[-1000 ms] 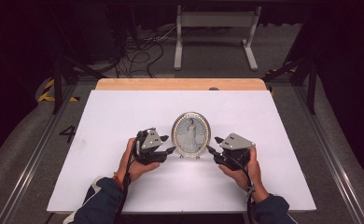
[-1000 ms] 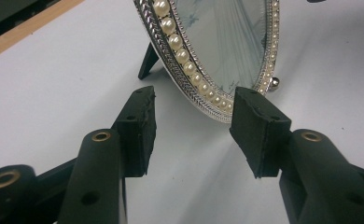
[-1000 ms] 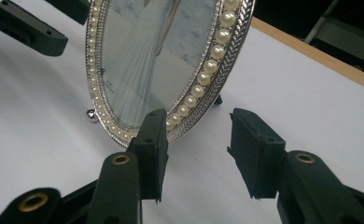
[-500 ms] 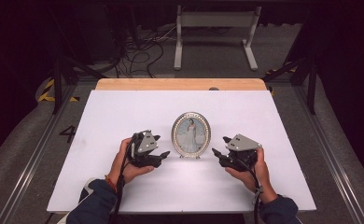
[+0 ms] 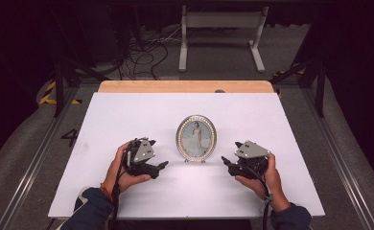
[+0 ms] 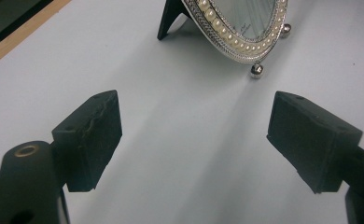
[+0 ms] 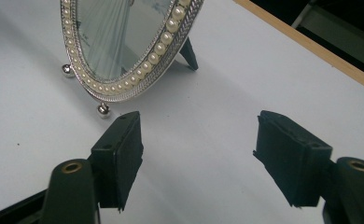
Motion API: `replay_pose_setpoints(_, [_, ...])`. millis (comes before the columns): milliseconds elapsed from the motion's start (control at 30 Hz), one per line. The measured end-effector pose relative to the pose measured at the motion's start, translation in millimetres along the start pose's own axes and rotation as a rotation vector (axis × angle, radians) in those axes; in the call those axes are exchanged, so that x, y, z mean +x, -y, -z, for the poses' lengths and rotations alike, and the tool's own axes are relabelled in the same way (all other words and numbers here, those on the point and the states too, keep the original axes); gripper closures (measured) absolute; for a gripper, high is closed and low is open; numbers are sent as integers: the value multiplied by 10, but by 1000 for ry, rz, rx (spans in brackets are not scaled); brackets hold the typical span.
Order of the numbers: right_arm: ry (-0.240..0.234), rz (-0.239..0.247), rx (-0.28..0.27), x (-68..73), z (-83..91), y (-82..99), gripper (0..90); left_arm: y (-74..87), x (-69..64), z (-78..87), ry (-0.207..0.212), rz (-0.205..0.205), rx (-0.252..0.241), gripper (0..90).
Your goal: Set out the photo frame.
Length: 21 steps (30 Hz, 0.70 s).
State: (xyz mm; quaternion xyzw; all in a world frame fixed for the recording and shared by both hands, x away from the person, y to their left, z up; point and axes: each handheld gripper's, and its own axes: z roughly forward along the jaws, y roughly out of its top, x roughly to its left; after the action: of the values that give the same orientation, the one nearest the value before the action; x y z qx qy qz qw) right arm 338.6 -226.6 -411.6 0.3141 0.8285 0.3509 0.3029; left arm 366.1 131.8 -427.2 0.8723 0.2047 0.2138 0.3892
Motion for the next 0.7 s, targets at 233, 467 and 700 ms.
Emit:
replay_pose_setpoints(233, [6, 6, 11, -41, 57, 87, 308, 70, 25, 58, -21, 5, 14, 157])
replay_pose_setpoints(467, [18, 0, 13, -75, 112, 167, 274, 147, 25, 116, -28, 5, 23, 142])
replay_pose_setpoints(700, [25, -2, -22, -91, 147, 172, 270, 248, 44, 206, -37, 8, 13, 133])
